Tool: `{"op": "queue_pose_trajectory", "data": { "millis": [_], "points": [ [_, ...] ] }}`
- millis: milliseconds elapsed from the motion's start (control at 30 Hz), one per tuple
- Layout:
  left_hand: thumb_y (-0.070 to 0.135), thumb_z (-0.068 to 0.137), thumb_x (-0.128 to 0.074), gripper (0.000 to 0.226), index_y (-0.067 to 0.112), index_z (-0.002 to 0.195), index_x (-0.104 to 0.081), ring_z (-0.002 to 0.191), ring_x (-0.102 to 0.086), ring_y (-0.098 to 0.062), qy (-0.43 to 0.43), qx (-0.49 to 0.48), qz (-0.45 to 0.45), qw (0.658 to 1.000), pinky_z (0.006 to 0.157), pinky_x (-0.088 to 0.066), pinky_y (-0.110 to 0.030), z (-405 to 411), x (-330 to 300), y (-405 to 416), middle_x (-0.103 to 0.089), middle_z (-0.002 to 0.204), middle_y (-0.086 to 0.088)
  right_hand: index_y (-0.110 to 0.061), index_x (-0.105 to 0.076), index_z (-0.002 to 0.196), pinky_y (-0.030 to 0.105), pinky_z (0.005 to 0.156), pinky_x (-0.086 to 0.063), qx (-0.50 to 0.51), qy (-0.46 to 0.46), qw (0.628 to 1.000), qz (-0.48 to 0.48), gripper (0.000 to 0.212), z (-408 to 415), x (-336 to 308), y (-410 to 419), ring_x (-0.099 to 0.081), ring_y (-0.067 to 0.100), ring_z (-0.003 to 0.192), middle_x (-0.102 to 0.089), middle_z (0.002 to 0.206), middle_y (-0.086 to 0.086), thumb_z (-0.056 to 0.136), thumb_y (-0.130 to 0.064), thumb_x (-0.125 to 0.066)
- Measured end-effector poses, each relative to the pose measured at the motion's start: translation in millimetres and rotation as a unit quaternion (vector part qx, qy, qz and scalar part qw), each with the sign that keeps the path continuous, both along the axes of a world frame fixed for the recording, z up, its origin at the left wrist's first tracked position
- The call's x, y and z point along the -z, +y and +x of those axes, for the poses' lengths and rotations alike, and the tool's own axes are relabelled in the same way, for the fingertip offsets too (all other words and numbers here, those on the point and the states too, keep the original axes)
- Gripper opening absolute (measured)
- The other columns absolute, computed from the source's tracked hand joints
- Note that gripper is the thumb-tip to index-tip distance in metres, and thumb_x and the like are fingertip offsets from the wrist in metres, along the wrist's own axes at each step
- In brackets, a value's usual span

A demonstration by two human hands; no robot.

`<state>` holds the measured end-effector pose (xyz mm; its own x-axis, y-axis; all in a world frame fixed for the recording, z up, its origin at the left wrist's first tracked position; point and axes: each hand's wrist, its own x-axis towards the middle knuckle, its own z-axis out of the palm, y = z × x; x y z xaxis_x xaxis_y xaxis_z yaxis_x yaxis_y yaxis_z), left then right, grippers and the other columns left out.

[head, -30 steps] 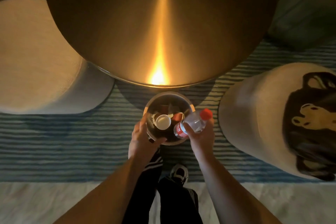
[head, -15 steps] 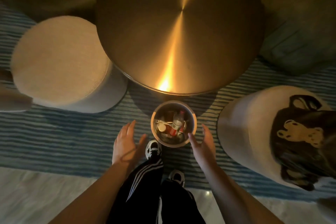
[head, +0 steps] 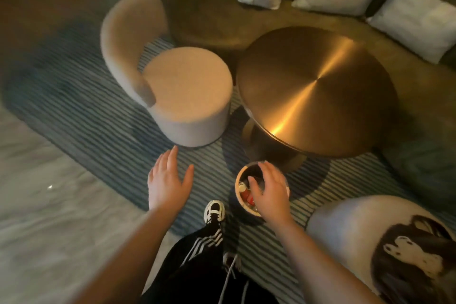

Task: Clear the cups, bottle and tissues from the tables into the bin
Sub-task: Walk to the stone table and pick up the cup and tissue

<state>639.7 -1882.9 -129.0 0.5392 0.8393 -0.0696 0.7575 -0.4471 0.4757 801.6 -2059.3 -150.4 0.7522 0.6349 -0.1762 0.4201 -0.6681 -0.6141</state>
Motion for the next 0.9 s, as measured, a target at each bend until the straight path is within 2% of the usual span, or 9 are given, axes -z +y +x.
{"op": "queue_pose_trajectory", "data": {
  "millis": [233,467,633,733,900],
  "points": [
    [0.055,0.091,-0.038,0.068,0.020,0.147,-0.024,0.142,-0.020,-0.022,0.015,-0.150,0.002,0.989,0.114,-0.018,-0.047,-108.0,-16.6,29.4,-0.031,0.151,-0.005,-0.015,-0.042,0.141,0.041,0.114,-0.025,-0.159,0.033,0.987,0.023,0.053,-56.8,-23.6,93.8,-0.025,0.018,0.141,-0.035,0.151,0.005,0.095,-0.040,-0.049],
    [0.059,0.089,-0.034,0.068,0.024,0.146,-0.026,0.142,-0.018,-0.022,0.025,-0.263,0.023,0.964,0.114,-0.015,-0.048,-170.8,-11.1,109.6,-0.034,0.150,-0.004,-0.016,-0.039,0.141,0.036,0.113,-0.024,-0.288,0.012,0.957,0.016,0.053,-98.5,-33.8,230.1,-0.027,0.017,0.139,-0.035,0.149,0.002,0.097,-0.043,-0.044],
    [0.065,0.086,-0.023,0.072,0.027,0.147,-0.021,0.143,-0.014,-0.020,0.036,-0.289,0.028,0.956,0.116,-0.010,-0.047,-195.7,6.4,228.1,-0.030,0.152,-0.002,-0.010,-0.040,0.140,0.040,0.114,-0.025,-0.327,-0.040,0.944,0.017,0.053,-129.6,-19.9,367.9,-0.030,0.022,0.138,-0.037,0.149,0.007,0.097,-0.040,-0.044],
    [0.066,0.087,-0.020,0.072,0.027,0.147,-0.019,0.143,-0.013,-0.020,0.047,-0.284,0.026,0.957,0.116,-0.011,-0.047,-213.9,8.4,319.9,-0.030,0.152,-0.002,-0.009,-0.041,0.140,0.041,0.113,-0.027,-0.329,-0.023,0.944,0.018,0.053,-148.1,-16.3,462.3,-0.030,0.022,0.138,-0.038,0.148,0.008,0.097,-0.040,-0.044],
    [0.071,0.085,-0.015,0.074,0.031,0.147,-0.010,0.144,-0.007,-0.017,0.059,-0.247,0.019,0.967,0.116,-0.008,-0.046,-242.3,-9.3,464.2,-0.023,0.155,0.001,-0.014,-0.040,0.141,0.035,0.114,-0.025,-0.315,-0.043,0.948,0.000,0.053,-170.6,-34.1,602.5,-0.029,0.020,0.138,-0.037,0.149,0.006,0.097,-0.043,-0.042]
  ]
}}
